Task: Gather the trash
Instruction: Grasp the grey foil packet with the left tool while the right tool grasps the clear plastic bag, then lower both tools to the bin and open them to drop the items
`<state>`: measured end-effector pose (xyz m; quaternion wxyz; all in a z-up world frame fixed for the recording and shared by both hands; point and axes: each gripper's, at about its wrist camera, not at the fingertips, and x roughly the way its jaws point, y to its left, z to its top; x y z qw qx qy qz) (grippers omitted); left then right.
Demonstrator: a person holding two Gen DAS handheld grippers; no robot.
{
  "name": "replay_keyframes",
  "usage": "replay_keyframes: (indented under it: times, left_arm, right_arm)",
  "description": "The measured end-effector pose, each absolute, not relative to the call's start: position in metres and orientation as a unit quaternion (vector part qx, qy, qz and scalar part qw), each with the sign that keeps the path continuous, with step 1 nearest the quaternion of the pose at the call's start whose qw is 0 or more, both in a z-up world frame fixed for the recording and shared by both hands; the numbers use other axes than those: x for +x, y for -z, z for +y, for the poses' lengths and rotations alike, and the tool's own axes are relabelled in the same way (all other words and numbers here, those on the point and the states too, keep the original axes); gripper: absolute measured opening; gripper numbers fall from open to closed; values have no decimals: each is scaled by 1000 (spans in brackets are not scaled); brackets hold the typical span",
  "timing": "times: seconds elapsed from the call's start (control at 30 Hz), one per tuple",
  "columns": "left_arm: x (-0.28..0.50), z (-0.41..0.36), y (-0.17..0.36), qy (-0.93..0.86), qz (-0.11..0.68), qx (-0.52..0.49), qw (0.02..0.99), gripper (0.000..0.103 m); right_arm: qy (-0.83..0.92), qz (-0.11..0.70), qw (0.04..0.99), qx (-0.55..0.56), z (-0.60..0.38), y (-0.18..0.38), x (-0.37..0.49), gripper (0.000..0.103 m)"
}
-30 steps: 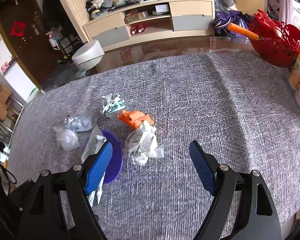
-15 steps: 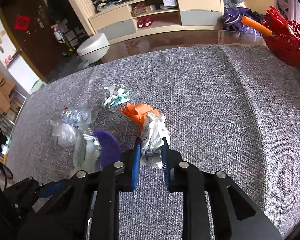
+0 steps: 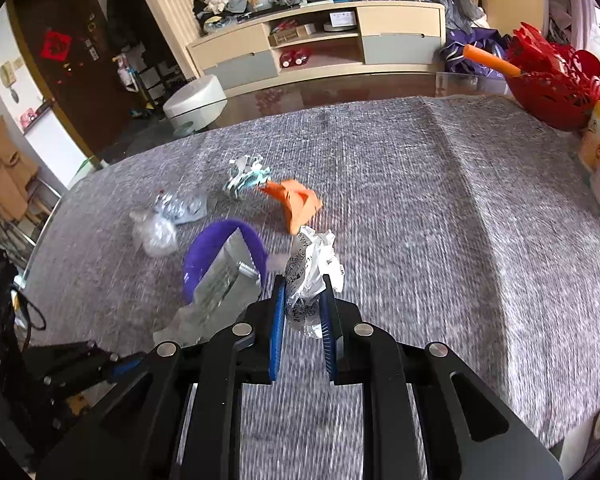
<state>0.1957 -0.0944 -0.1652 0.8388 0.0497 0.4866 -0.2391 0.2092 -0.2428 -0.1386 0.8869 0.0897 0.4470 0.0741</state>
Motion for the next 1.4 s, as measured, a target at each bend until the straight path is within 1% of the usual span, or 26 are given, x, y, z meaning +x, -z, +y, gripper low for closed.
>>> replay_keyframes:
  times: [0.37, 0.63, 0.93, 1.17, 1.4]
  left_arm:
    - [136, -72, 132, 239, 460, 42, 854, 16]
    - [81, -48, 132, 235, 462, -3, 855, 16]
    - [36, -29, 155, 231, 480, -25, 846, 17]
    - [19, -29, 197, 224, 519, -28, 824, 17]
    - [20, -30, 240, 208, 560, -31, 801, 17]
  right_arm:
    - [-69, 435, 894, 83, -239, 123, 139, 18]
    - [-94, 448, 885, 83, -223, 127, 90, 18]
    - [-117, 471, 870, 86, -203, 150, 53, 18]
    - [-124, 508, 848, 89, -193, 192, 36, 18]
    - [-118, 536, 831, 92, -192, 227, 37, 18]
